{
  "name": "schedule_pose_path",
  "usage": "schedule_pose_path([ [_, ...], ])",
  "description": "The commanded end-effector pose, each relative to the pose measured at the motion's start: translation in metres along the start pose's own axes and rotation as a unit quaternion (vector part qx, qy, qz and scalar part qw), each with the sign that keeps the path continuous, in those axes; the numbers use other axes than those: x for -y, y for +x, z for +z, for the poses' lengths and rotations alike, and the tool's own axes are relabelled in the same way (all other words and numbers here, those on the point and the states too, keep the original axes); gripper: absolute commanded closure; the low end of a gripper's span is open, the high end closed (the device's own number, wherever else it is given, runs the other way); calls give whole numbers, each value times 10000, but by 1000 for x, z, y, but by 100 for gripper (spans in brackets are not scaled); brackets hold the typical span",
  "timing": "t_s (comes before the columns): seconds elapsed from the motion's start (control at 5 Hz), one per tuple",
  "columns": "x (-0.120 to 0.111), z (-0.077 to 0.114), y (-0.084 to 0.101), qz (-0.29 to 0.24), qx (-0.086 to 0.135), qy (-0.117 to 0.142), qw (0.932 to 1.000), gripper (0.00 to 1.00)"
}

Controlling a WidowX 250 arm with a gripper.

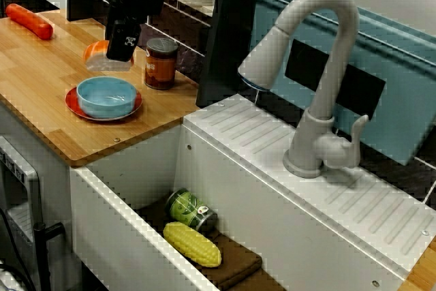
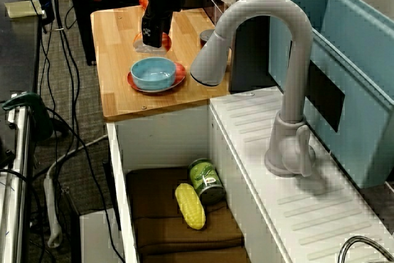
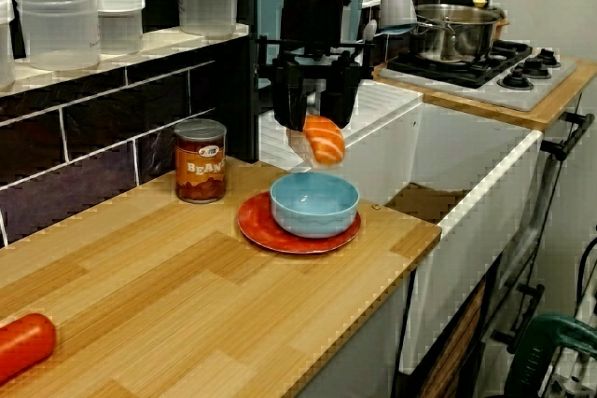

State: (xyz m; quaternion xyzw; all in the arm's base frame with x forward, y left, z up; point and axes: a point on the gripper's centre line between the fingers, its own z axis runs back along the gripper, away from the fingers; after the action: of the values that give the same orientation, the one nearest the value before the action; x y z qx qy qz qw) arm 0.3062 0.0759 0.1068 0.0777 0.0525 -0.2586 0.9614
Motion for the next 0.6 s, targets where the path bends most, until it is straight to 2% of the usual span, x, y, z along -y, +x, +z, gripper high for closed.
schedule_pose_path([
  [0.0,-1,5,10,24,123,101,9999,100],
  [0.2,-2,2,12,45,97,64,9999,100],
  [0.4,-4,0,12,61,82,40,9999,95],
])
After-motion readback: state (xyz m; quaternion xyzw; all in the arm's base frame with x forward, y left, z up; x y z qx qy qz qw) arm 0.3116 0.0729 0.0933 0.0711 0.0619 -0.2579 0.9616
